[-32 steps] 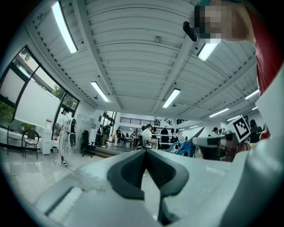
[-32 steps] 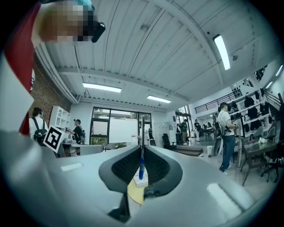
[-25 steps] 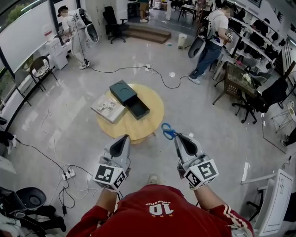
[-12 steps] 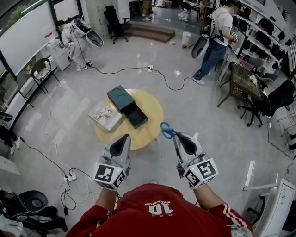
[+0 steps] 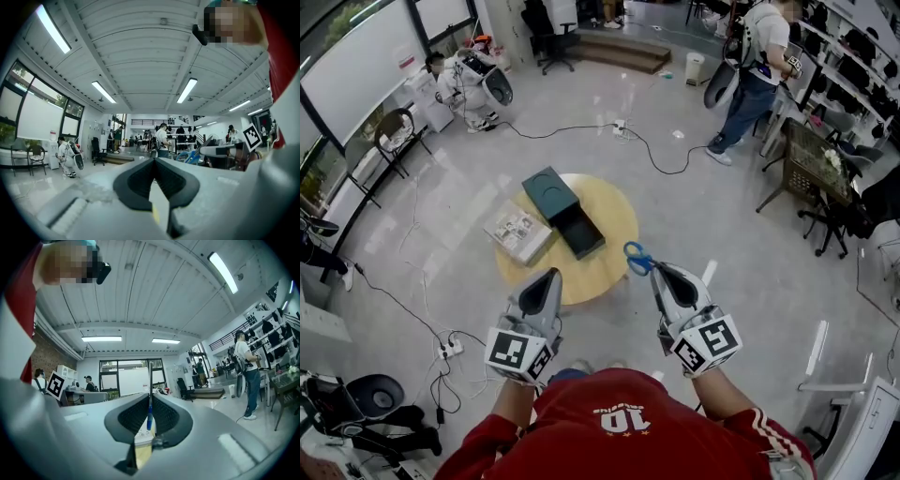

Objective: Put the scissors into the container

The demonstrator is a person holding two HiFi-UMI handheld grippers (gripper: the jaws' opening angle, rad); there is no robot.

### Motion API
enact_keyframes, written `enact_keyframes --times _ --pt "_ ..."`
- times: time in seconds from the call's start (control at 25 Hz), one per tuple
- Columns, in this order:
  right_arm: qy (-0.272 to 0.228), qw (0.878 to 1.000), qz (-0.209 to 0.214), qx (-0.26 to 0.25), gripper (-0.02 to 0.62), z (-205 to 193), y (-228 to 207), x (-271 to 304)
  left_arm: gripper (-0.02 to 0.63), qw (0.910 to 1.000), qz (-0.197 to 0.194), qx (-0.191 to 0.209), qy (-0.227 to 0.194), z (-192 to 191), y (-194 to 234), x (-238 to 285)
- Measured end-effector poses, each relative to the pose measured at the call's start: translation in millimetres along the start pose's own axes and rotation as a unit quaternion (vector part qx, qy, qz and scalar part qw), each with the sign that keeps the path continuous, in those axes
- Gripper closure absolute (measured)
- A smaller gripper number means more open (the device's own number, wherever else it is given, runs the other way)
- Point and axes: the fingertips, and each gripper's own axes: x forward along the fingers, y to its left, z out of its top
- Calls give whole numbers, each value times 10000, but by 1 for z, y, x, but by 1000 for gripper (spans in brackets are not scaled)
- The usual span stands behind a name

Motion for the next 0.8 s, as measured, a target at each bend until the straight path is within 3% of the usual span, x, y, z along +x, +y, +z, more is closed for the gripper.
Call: enact_keyframes --times 0.24,0.52,0.8 --pt "186 9997 108 107 575 -15 -6 18 604 9998 45 -128 110 -15 9 10" --pt "333 9994 82 55 574 -19 -7 48 604 9994 -172 -279 70 -22 28 30" --pt "417 9990 71 -153 575 -17 4 91 604 9990 -245 -370 -114 -18 73 46"
